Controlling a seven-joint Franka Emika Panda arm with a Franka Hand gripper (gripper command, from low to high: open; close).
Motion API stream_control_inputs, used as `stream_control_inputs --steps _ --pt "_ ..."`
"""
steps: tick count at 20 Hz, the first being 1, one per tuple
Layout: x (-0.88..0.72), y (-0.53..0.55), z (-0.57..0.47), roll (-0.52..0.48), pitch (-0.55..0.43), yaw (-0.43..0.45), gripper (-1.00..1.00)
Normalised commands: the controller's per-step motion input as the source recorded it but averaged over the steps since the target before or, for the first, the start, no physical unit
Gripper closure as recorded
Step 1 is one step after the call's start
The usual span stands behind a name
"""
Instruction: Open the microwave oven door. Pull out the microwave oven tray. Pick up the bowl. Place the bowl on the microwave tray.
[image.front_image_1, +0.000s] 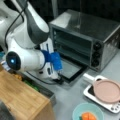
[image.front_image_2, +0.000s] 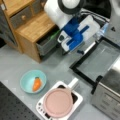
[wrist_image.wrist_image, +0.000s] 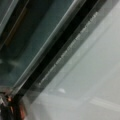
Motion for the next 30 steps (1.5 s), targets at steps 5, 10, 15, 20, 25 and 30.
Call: stream_control_inputs --steps 5,10,15,20,25,30 --pt "0.25 0.11 -0.05 0.249 -0.004 0.06 -1.0" --pt "0.23 0.12 -0.05 0.212 -0.021 -0.007 -1.0" --pt "0.22 0.24 -0.1 0.198 -0.041 -0.033 -1.0" --pt "0.16 0.22 -0.14 0.144 -0.059 -0.052 -1.0" --pt "0.11 0.15 -0.17 0.1 -0.091 -0.056 -1.0" --pt "0.07 0.05 -0.17 0.1 -0.139 -0.037 -1.0"
